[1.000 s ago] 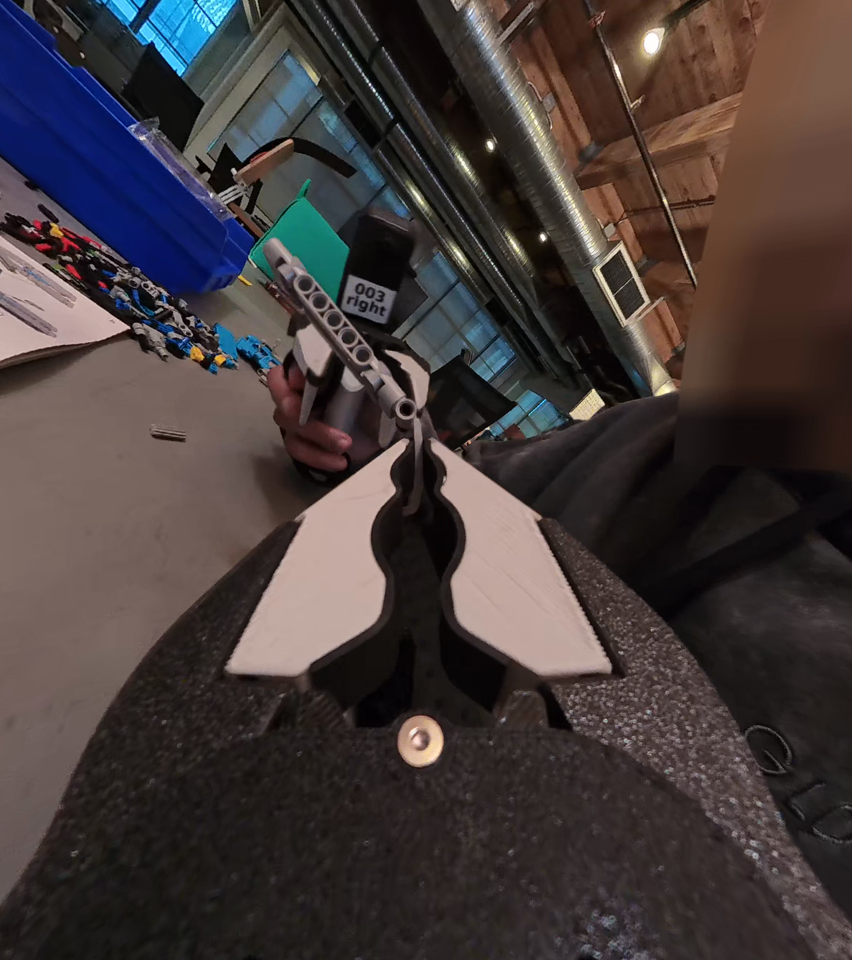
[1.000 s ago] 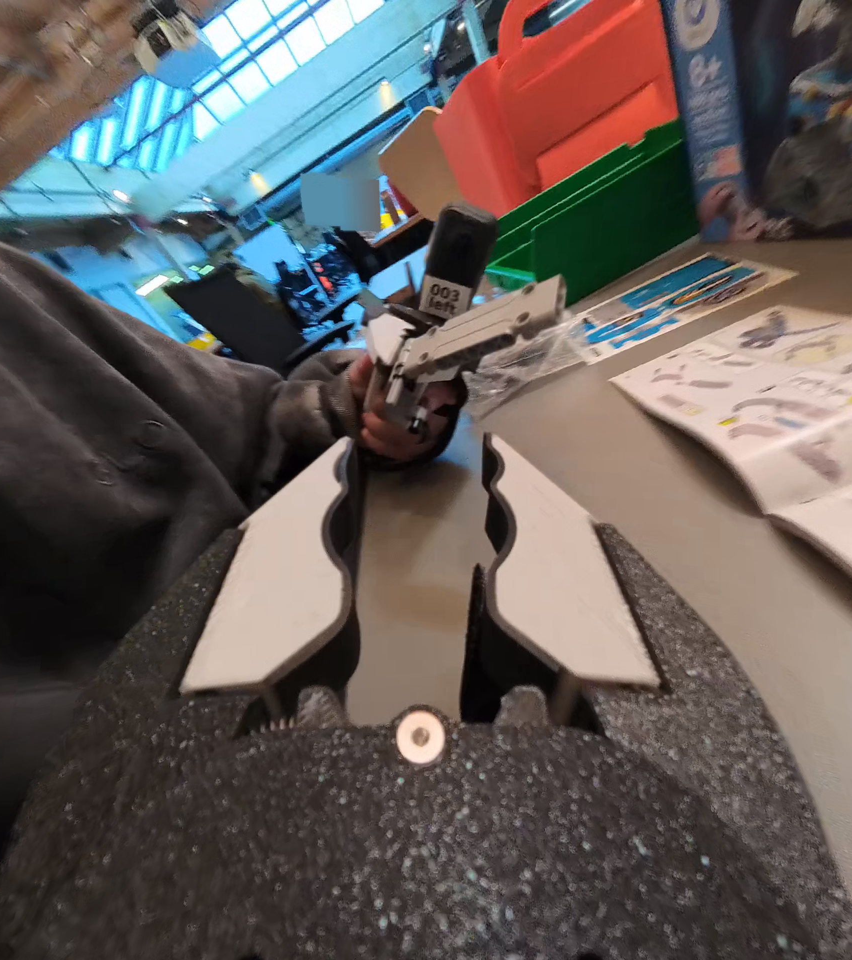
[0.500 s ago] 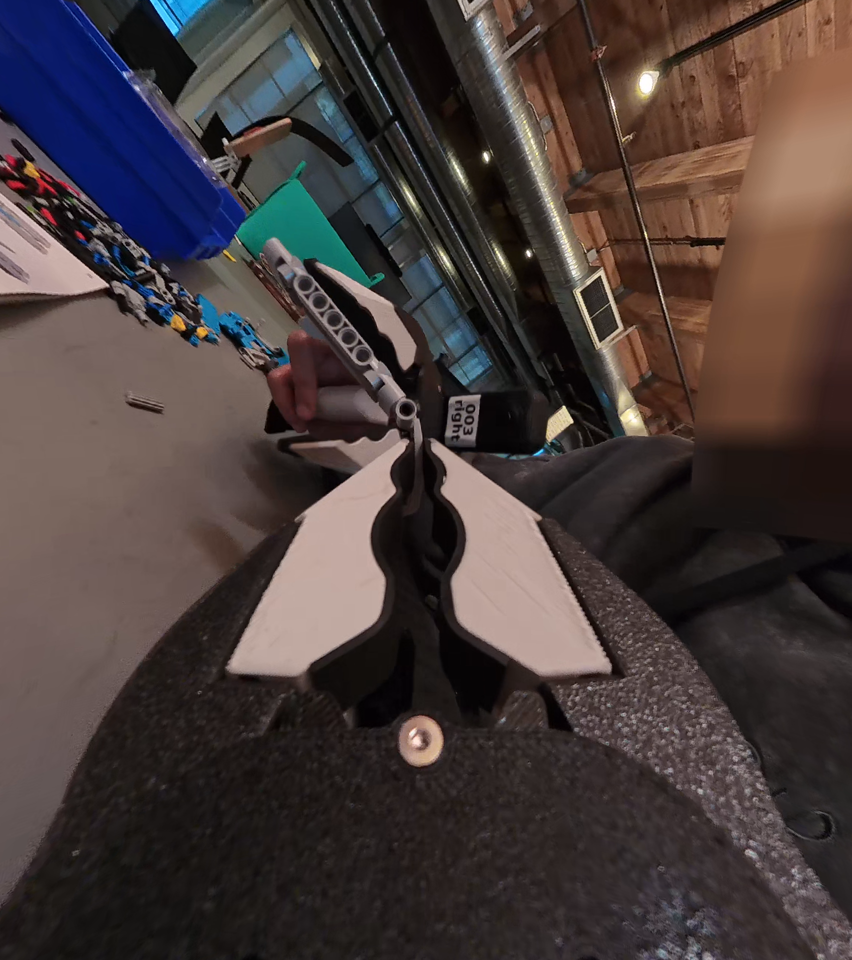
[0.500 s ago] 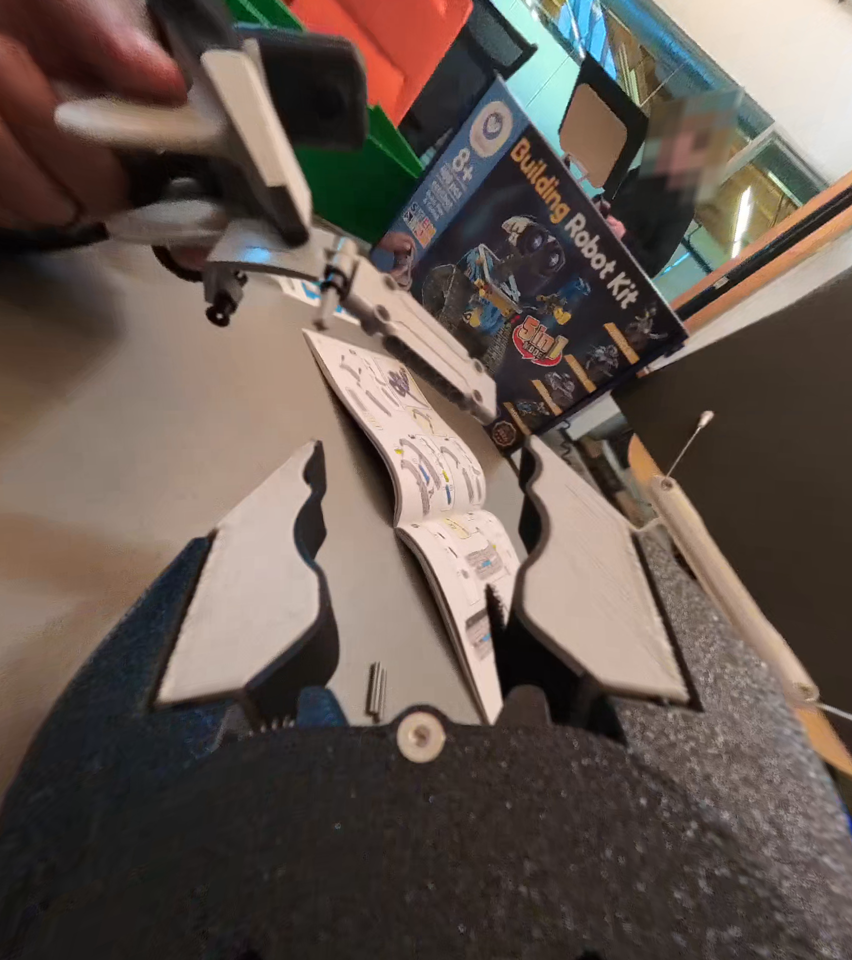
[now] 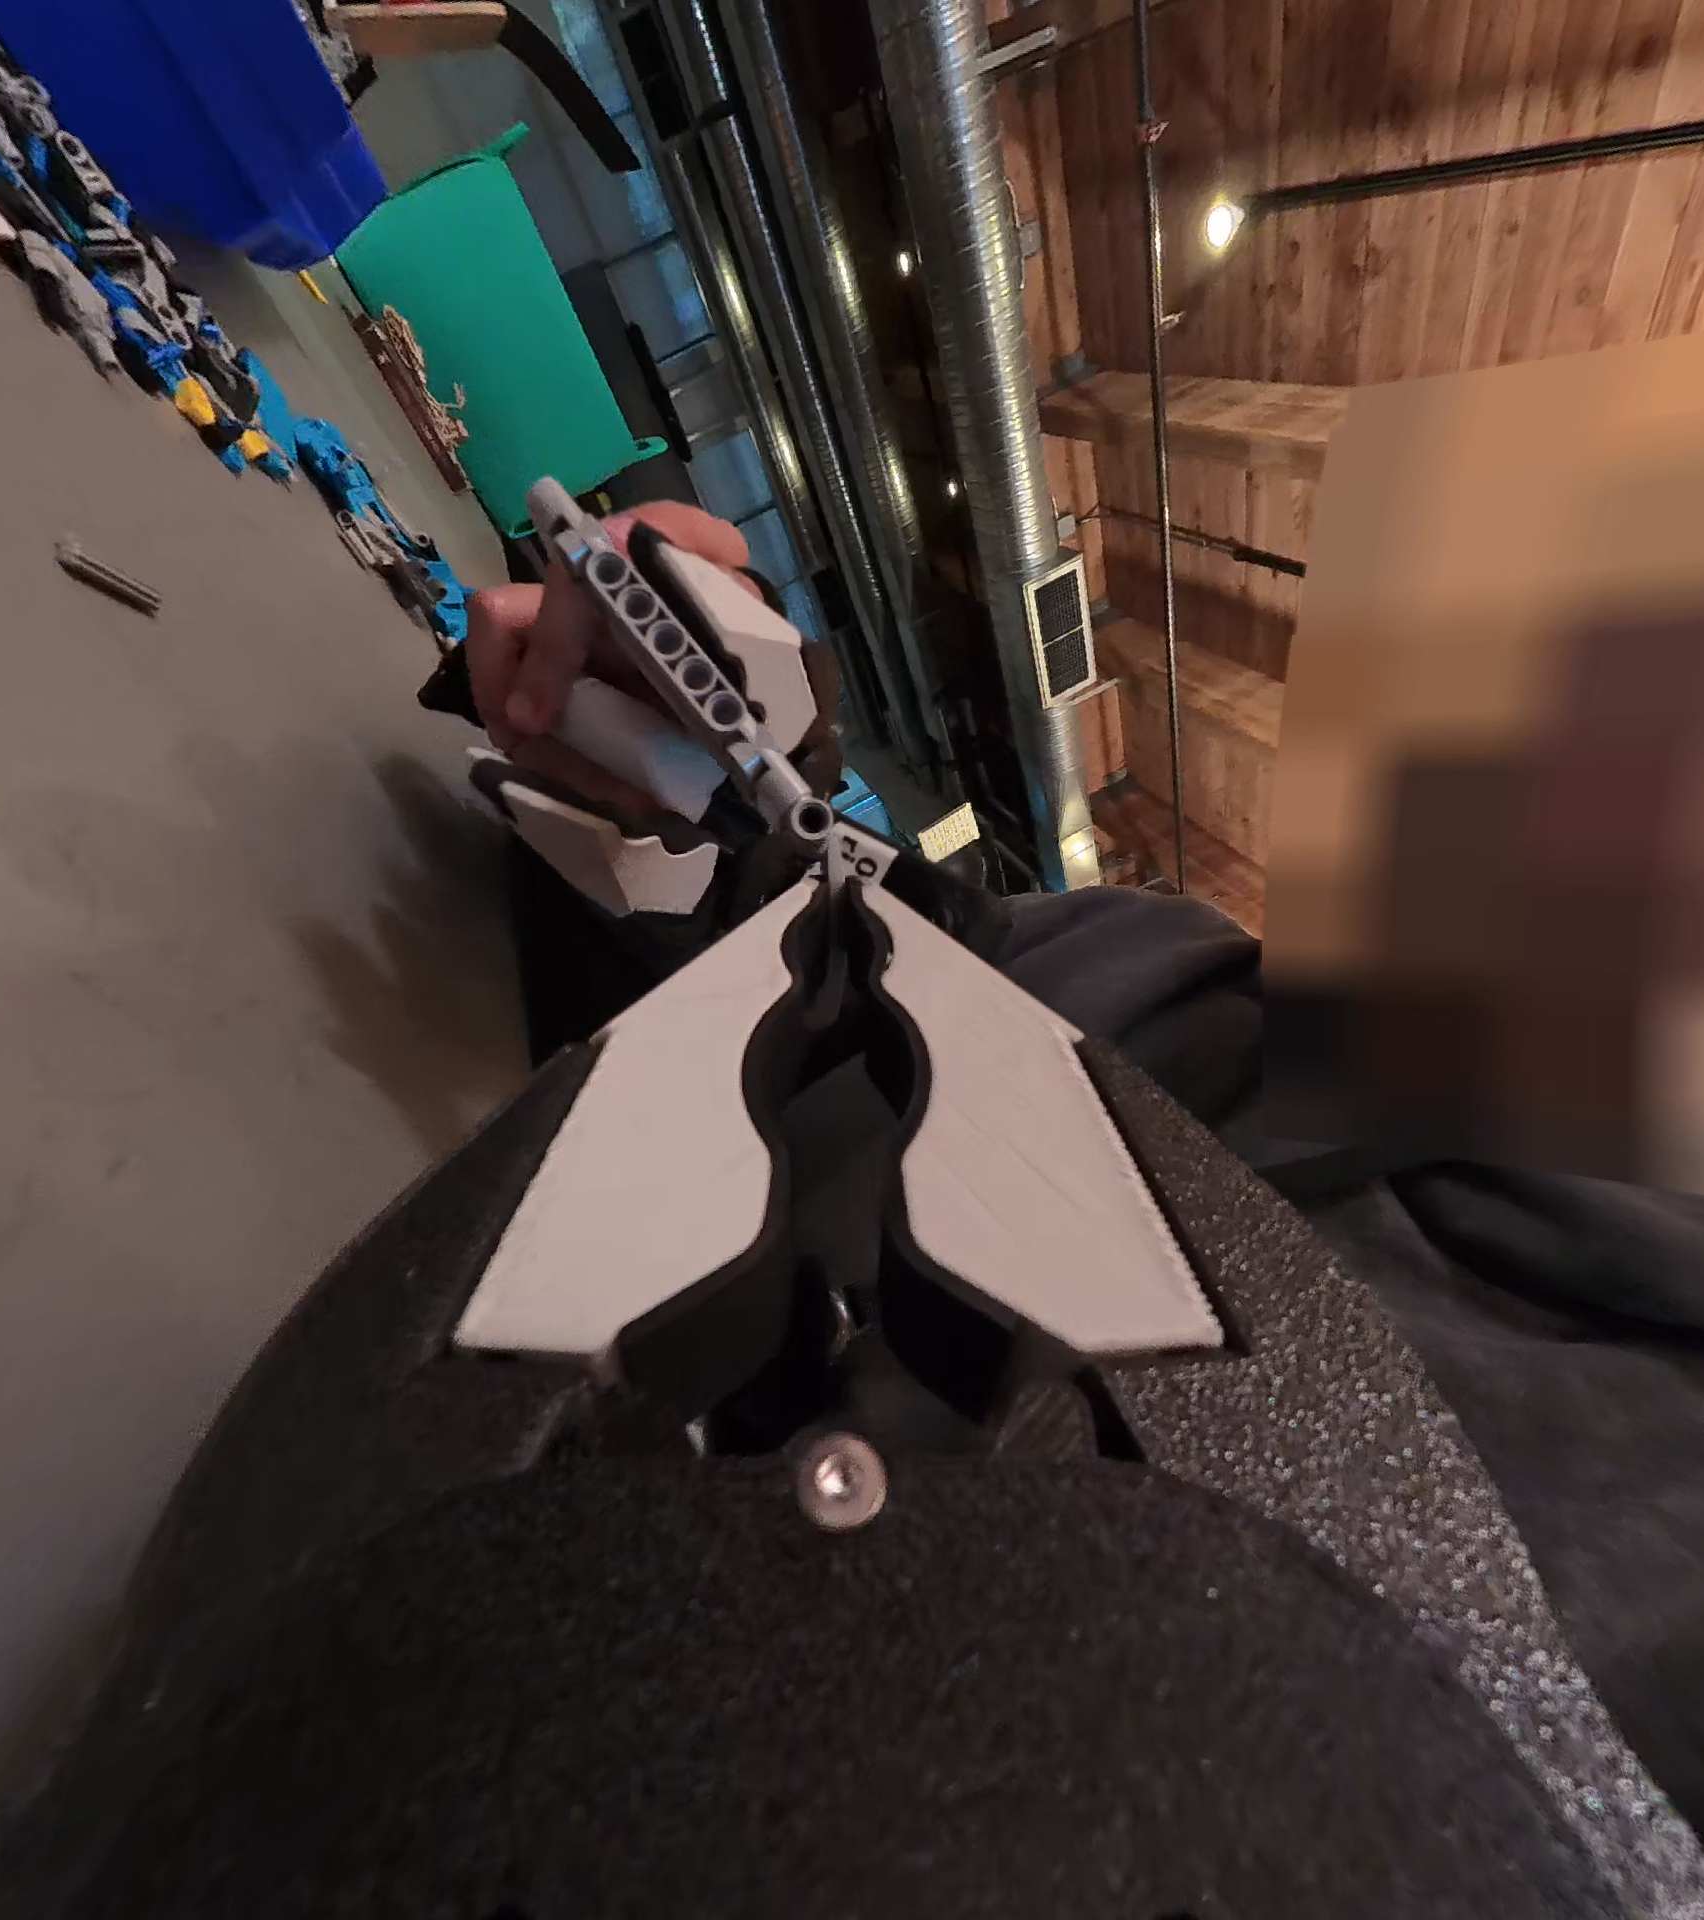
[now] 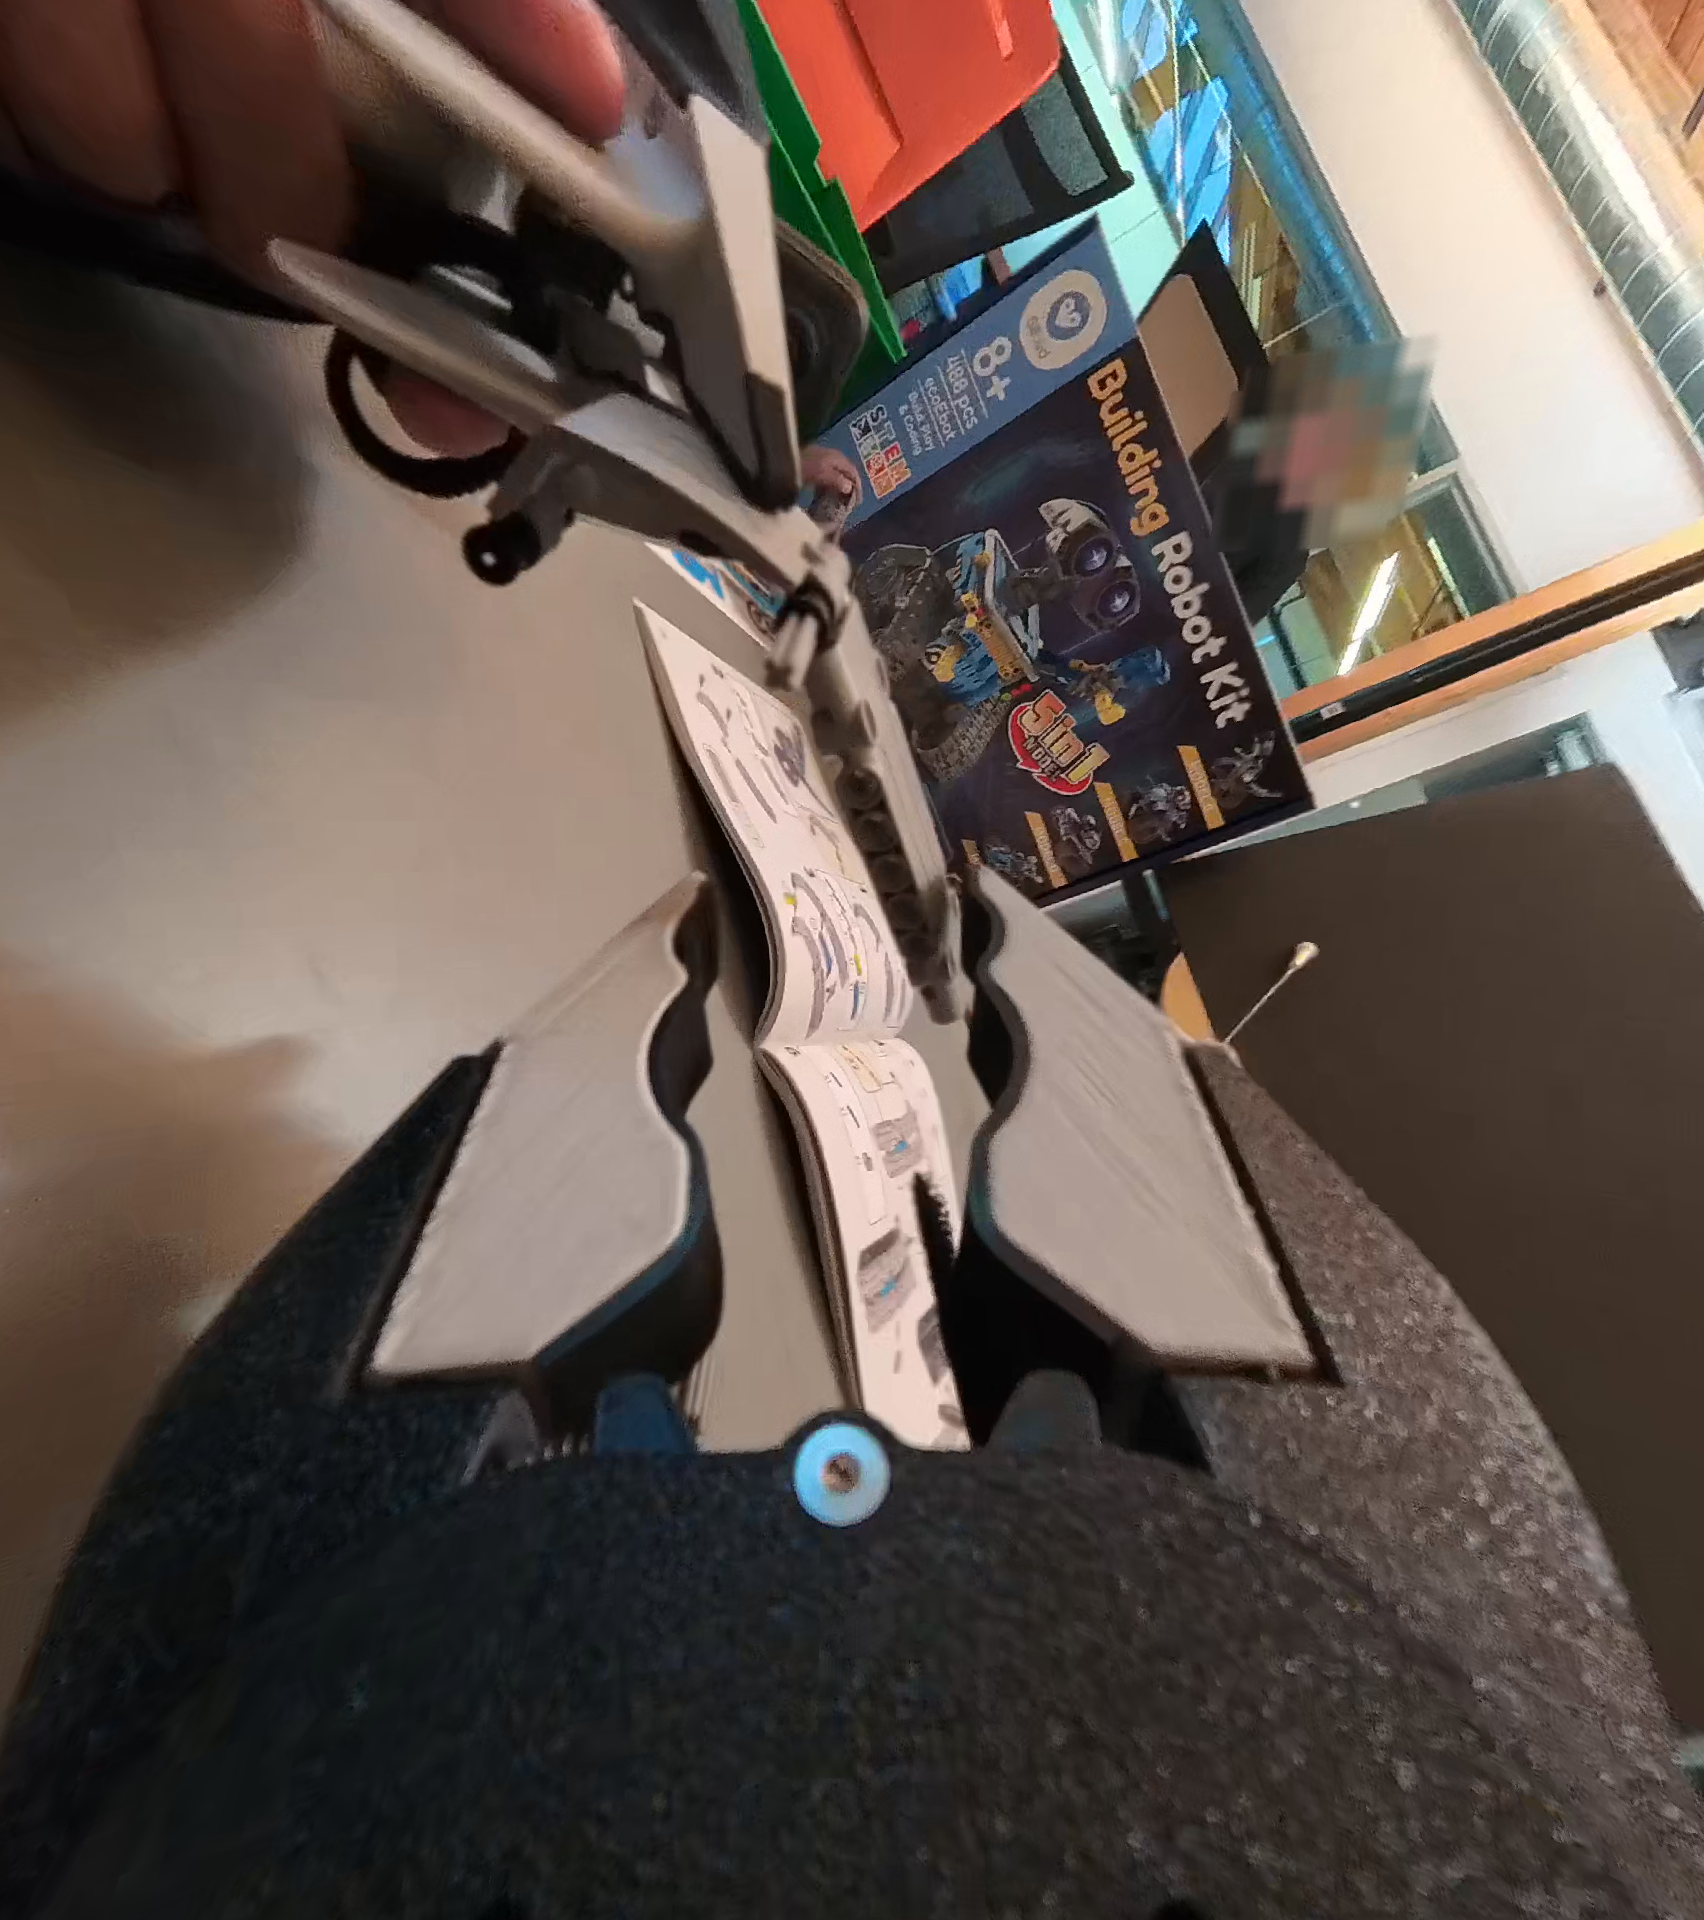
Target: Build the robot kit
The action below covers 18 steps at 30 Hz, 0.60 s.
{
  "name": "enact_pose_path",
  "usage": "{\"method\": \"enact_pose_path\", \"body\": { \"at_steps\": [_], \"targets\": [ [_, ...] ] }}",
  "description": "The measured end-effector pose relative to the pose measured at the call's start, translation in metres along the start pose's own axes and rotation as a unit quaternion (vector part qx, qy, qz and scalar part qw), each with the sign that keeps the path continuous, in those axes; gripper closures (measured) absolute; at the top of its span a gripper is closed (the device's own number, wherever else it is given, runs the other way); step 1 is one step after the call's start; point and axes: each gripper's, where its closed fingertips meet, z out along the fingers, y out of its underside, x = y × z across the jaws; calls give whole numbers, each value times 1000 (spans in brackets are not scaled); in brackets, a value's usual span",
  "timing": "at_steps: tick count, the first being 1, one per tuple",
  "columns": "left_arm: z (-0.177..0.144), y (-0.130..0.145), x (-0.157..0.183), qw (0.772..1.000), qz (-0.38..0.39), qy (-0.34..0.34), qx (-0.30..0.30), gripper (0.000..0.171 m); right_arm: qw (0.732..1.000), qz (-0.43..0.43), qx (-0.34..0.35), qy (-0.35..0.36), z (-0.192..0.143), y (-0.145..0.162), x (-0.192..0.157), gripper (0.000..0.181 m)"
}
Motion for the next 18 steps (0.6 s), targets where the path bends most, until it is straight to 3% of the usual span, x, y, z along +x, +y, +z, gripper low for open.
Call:
{"method": "enact_pose_path", "body": {
  "at_steps": [5, 6, 7, 9, 11, 14, 18],
  "targets": [
    [4, 11, 1, 999, -36, 17, -28, 171, 1000, -27, 2, 9, -1, -2, -1, 149],
    [6, 15, 3, 998, -43, 24, -38, 171, 999, -35, 5, 13, -2, -3, -1, 154],
    [7, 18, 4, 997, -47, 27, -46, 171, 999, -43, 11, 24, -4, -5, 2, 170],
    [8, 17, 6, 998, -44, 32, -43, 170, 998, -54, 11, 24, -5, -5, 1, 175],
    [4, 8, 5, 999, -34, 26, -19, 169, 999, -35, -9, 3, -4, 0, -1, 176],
    [-4, -10, 4, 1000, 7, 2, 27, 150, 995, 62, -50, -62, 1, 13, -8, 175],
    [-8, -19, 1, 994, 81, -53, 43, 138, 987, 108, -88, -74, 4, 28, -9, 175]
  ]
}}
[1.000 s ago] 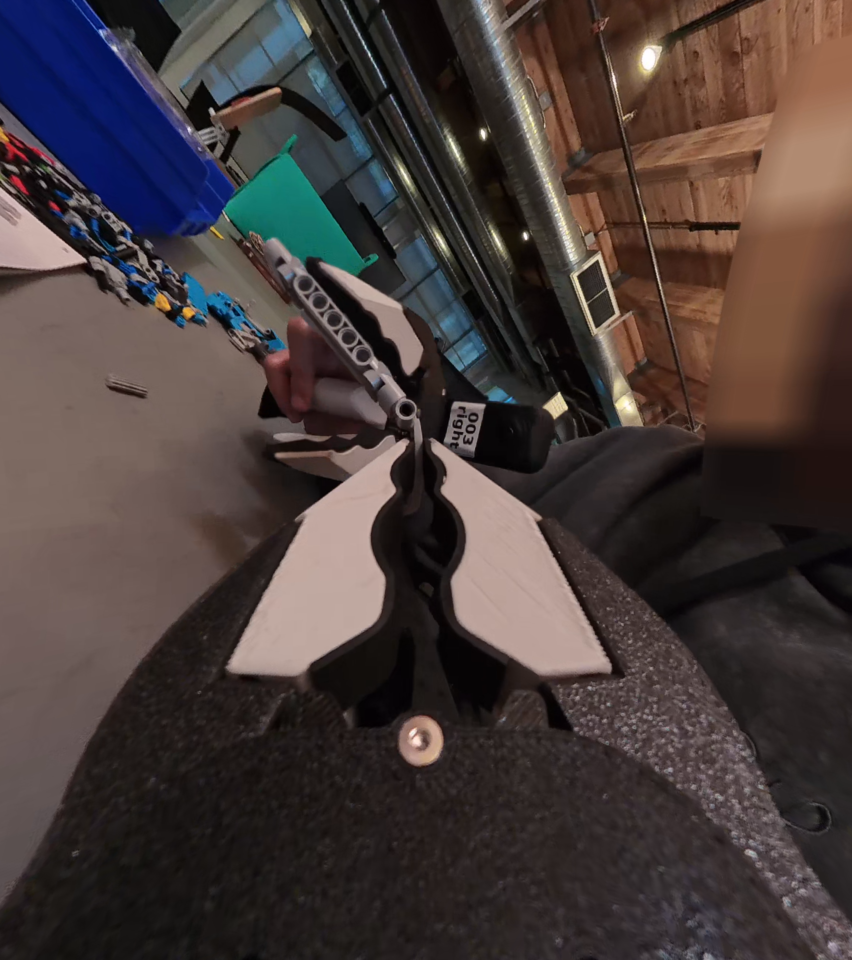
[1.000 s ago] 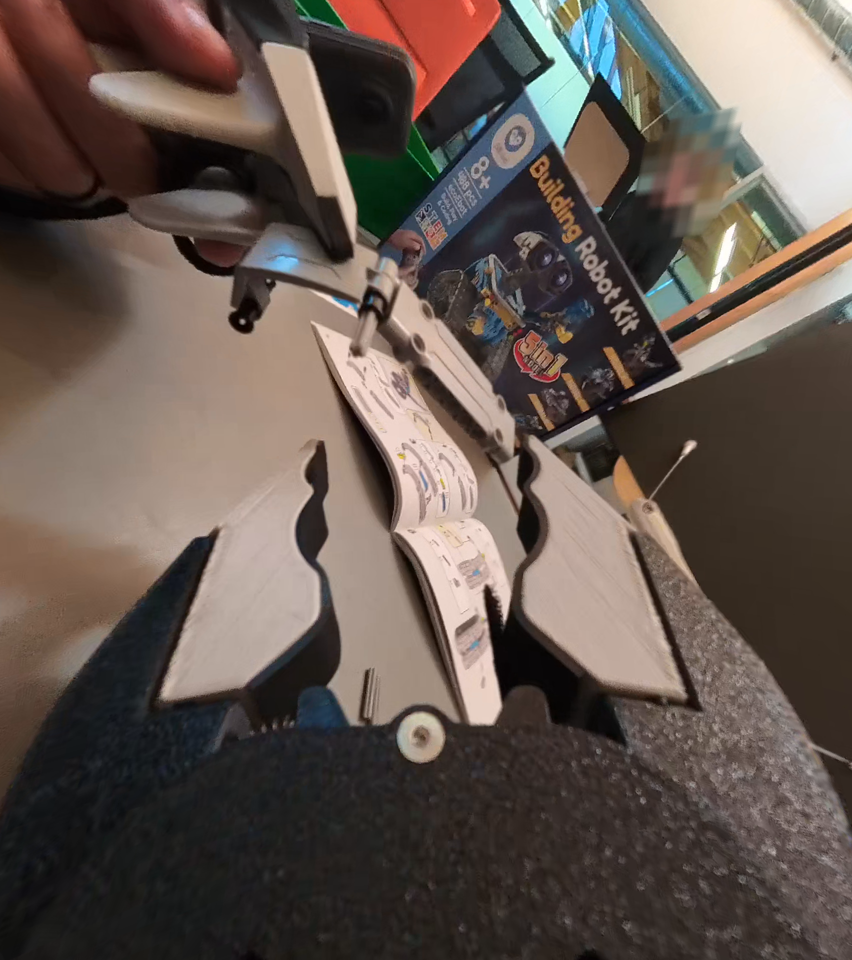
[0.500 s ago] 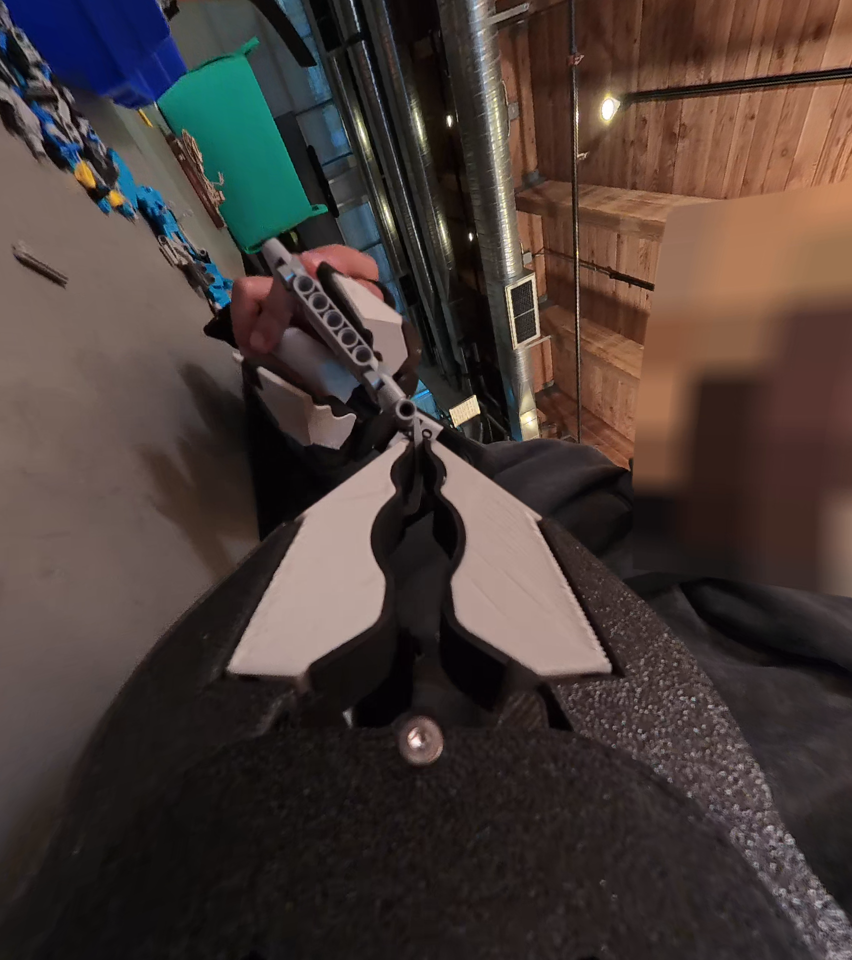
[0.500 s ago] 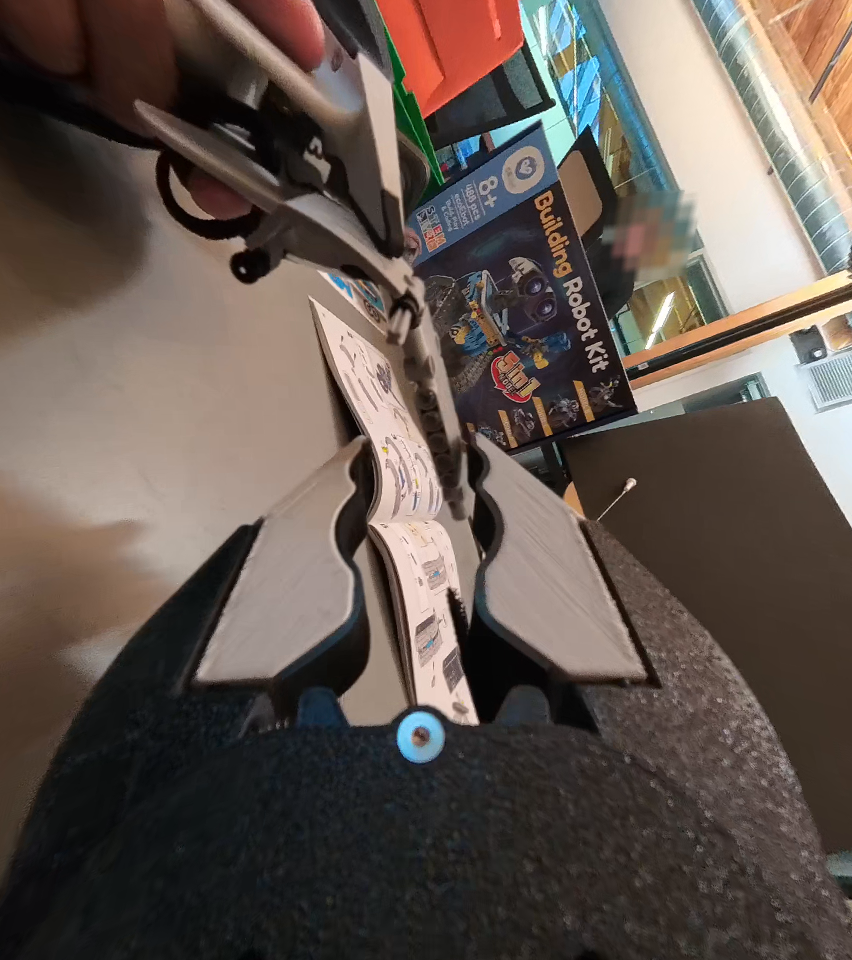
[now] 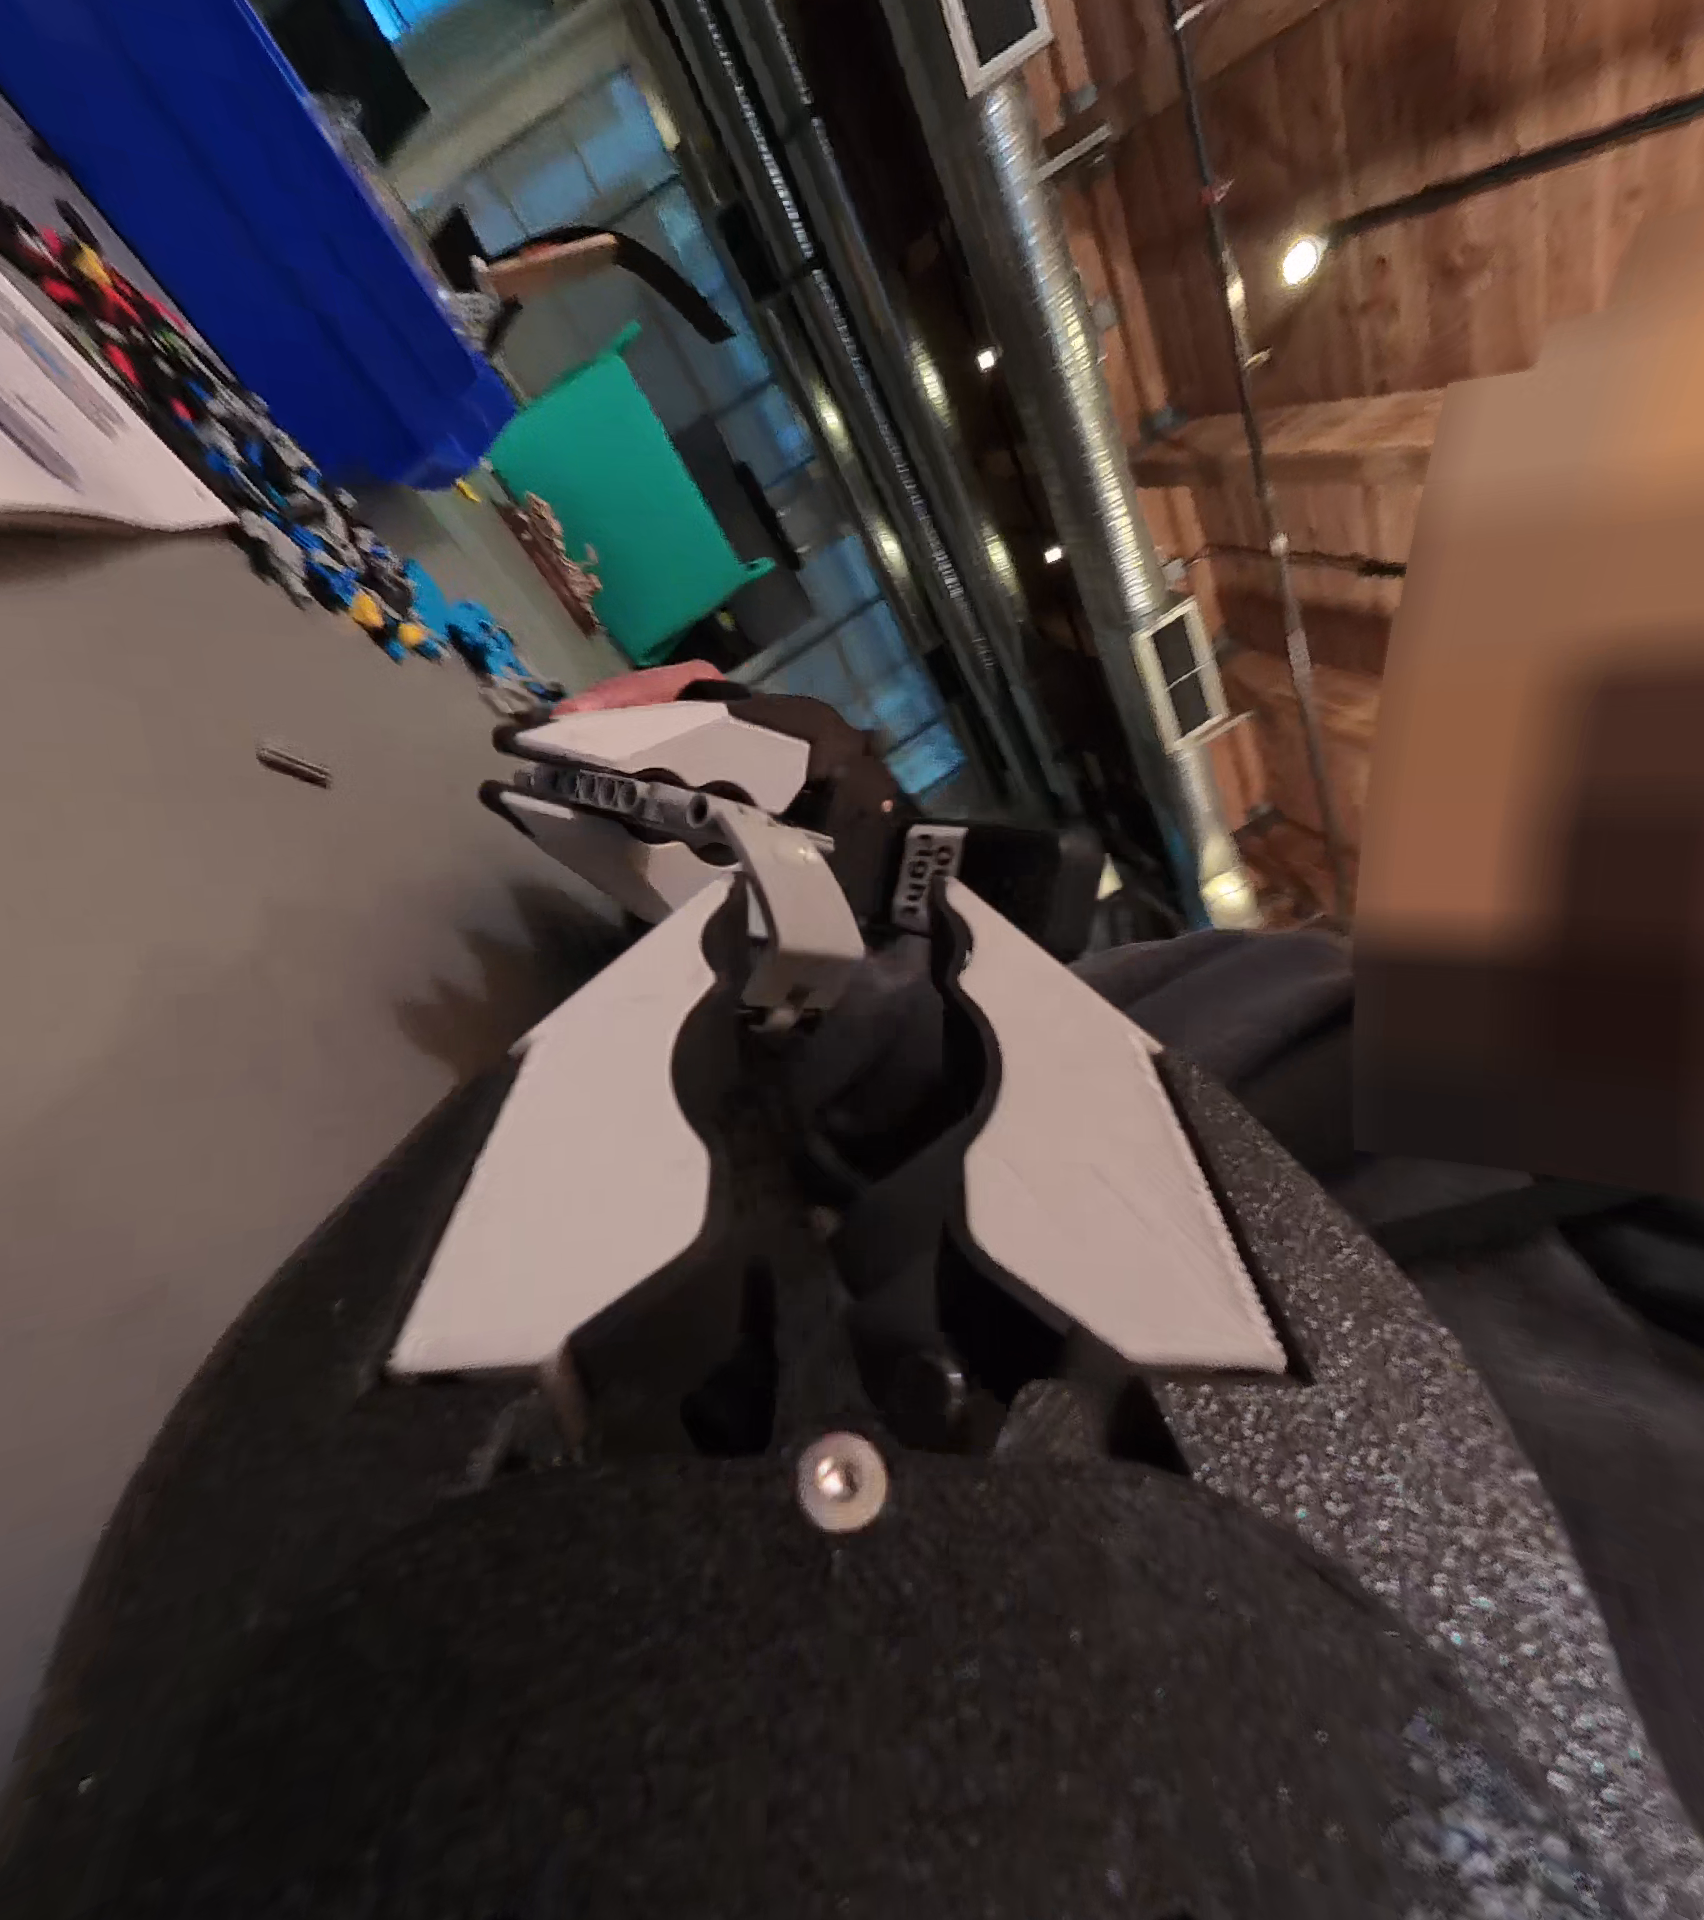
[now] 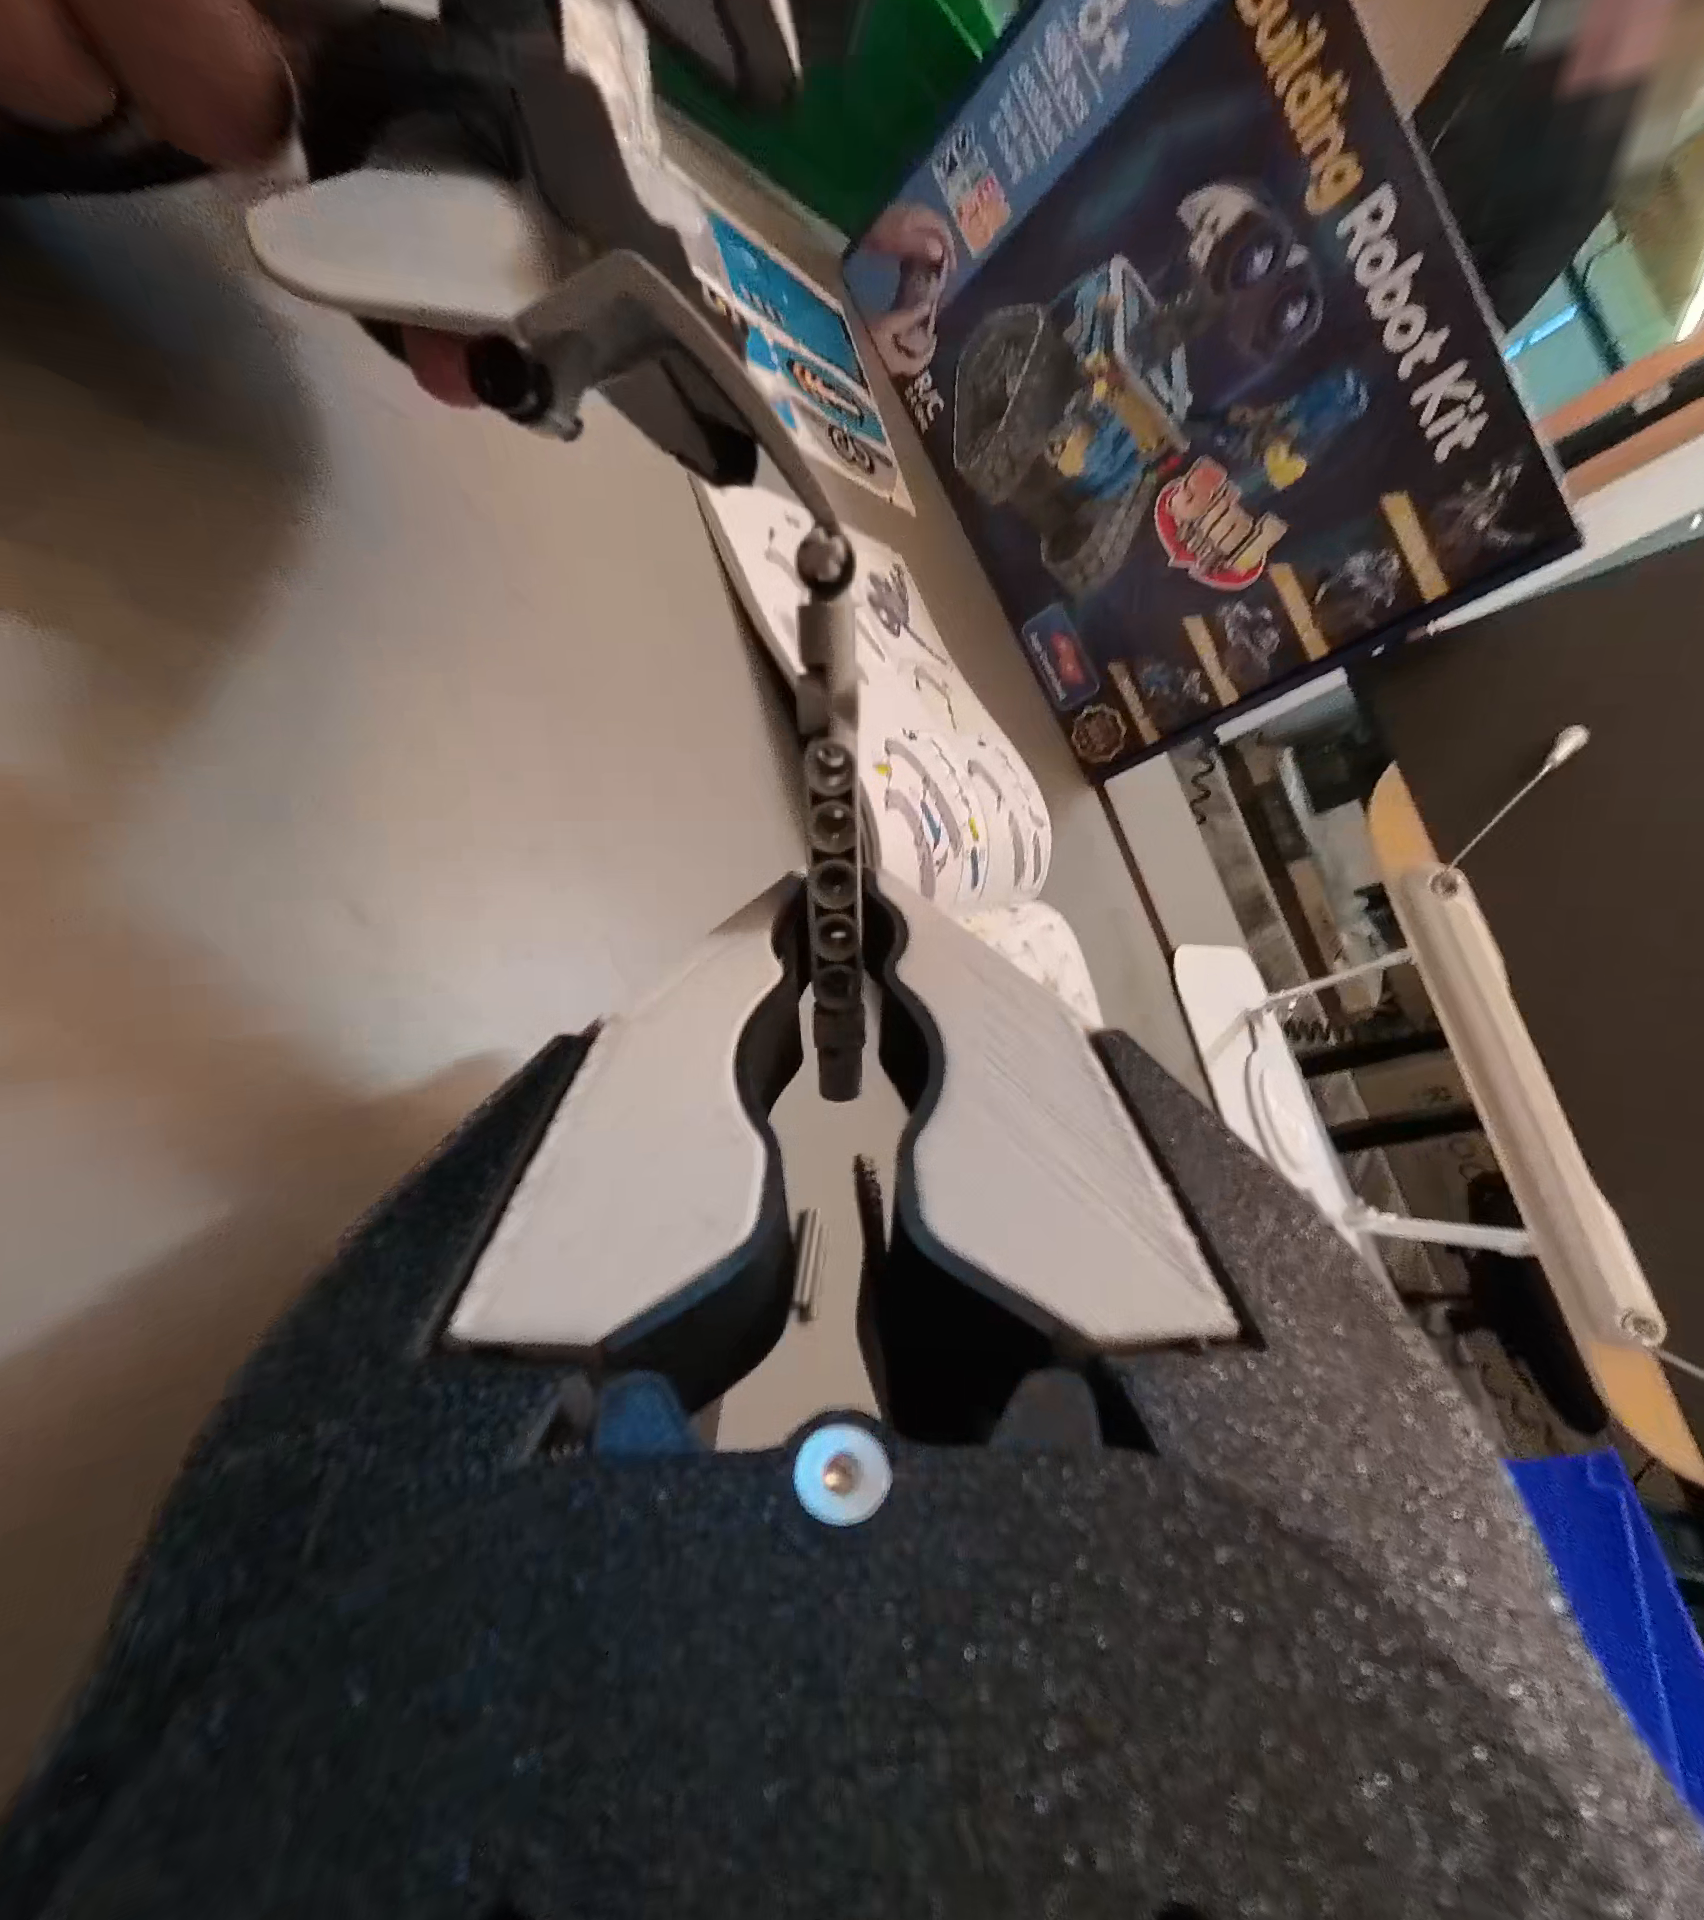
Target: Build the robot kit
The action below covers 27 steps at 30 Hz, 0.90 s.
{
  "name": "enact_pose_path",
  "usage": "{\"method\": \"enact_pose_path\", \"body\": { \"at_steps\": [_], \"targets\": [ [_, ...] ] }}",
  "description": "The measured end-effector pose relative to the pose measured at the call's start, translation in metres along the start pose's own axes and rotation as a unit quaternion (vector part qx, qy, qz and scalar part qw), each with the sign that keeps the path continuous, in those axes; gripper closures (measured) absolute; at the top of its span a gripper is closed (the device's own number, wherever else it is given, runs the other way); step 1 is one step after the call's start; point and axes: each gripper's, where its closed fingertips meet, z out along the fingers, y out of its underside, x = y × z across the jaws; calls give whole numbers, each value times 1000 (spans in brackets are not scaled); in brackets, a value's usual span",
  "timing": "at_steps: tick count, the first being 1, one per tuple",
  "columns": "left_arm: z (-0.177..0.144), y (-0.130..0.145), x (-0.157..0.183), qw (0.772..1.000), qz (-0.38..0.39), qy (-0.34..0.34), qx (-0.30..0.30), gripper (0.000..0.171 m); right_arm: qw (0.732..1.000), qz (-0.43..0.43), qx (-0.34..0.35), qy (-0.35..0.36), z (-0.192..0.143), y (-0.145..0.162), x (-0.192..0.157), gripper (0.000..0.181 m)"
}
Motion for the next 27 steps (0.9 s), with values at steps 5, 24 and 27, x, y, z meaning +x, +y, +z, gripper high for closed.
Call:
{"method": "enact_pose_path", "body": {
  "at_steps": [5, 24, 27],
  "targets": [
    [5, 2, -12, 972, 192, -130, -27, 123, 997, 59, -38, -35, 6, 13, -7, 175],
    [3, 14, -29, 962, 202, -167, -78, 147, 998, -27, -48, -14, 2, 16, -8, 175],
    [2, 14, -31, 964, 193, -166, -76, 147, 999, 1, -42, -25, 2, 16, -7, 175]
  ]
}}
